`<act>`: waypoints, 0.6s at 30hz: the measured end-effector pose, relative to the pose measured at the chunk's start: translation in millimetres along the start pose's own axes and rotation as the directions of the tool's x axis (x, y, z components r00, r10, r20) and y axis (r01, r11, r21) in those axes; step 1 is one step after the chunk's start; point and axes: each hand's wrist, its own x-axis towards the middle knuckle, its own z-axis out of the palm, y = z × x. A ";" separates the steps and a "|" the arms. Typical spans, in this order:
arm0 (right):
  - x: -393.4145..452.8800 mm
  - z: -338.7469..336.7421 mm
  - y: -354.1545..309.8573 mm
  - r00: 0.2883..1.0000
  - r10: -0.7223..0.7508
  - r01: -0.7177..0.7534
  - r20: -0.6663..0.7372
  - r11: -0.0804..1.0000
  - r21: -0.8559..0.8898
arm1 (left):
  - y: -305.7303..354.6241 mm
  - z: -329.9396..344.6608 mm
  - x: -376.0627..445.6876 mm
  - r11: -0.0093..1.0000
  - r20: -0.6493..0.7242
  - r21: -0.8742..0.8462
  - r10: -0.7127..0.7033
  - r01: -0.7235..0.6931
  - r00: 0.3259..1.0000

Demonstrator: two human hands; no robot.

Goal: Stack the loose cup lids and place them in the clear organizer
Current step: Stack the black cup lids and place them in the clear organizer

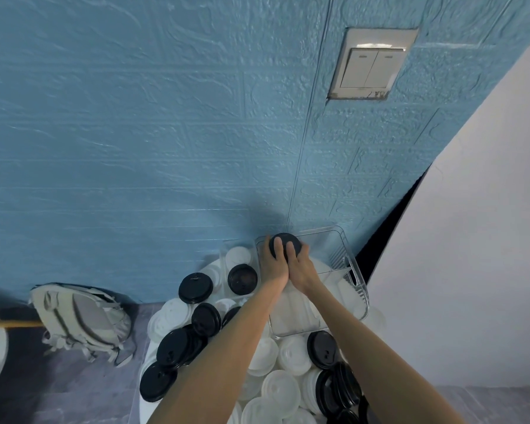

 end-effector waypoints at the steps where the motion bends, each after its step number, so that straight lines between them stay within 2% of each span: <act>1: 0.1 -1.5 -0.2 1.000 0.017 -0.017 0.007 1.000 0.016 | 2.5 0.2 0.5 0.999 0.005 -0.030 -0.022 0.022 1.000; 7: -1.0 -6.6 3.1 1.000 0.009 -0.010 0.017 0.997 0.079 | 8.0 -0.5 -0.7 0.979 0.030 -0.174 -0.102 0.105 0.994; 14: -3.7 -11.4 9.1 0.988 -0.151 0.152 0.030 0.987 -0.045 | -6.1 5.0 -4.5 1.000 -0.046 -0.005 0.013 -0.013 0.999; 18: 1.6 -8.7 13.6 0.981 -0.187 0.172 -0.050 0.962 -0.212 | -8.8 2.4 -6.1 0.995 -0.050 0.010 0.097 -0.096 0.994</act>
